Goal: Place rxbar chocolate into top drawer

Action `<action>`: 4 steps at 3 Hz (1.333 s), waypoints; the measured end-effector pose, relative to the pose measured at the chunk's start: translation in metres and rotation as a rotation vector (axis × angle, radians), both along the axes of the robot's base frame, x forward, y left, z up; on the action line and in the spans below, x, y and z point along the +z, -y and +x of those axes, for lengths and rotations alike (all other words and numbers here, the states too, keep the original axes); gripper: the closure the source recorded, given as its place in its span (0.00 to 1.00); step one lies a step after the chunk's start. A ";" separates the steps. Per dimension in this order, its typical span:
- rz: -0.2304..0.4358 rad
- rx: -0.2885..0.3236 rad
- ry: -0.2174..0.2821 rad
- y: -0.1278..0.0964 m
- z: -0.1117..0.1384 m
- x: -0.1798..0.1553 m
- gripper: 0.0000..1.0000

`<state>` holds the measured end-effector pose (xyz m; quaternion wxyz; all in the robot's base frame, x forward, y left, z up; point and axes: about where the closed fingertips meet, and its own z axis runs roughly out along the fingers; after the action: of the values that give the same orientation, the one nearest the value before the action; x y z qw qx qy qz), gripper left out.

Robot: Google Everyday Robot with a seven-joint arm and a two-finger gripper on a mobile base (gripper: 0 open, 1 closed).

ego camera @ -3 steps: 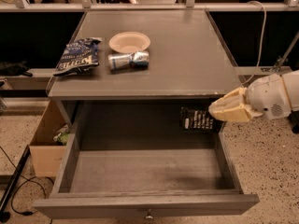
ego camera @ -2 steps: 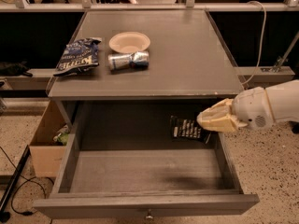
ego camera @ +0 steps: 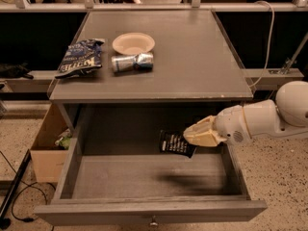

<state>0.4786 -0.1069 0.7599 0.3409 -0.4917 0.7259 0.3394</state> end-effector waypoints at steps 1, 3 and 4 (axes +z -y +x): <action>-0.011 -0.033 -0.003 -0.010 0.015 -0.021 1.00; -0.052 -0.081 0.000 -0.009 0.023 -0.041 1.00; -0.062 -0.071 -0.024 -0.016 0.017 -0.056 1.00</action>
Offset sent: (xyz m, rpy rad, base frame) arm 0.0287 -0.0020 -0.0672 -0.1131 0.0064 -0.1479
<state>0.4959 -0.0911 0.7036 0.3287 -0.4720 0.7568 0.3104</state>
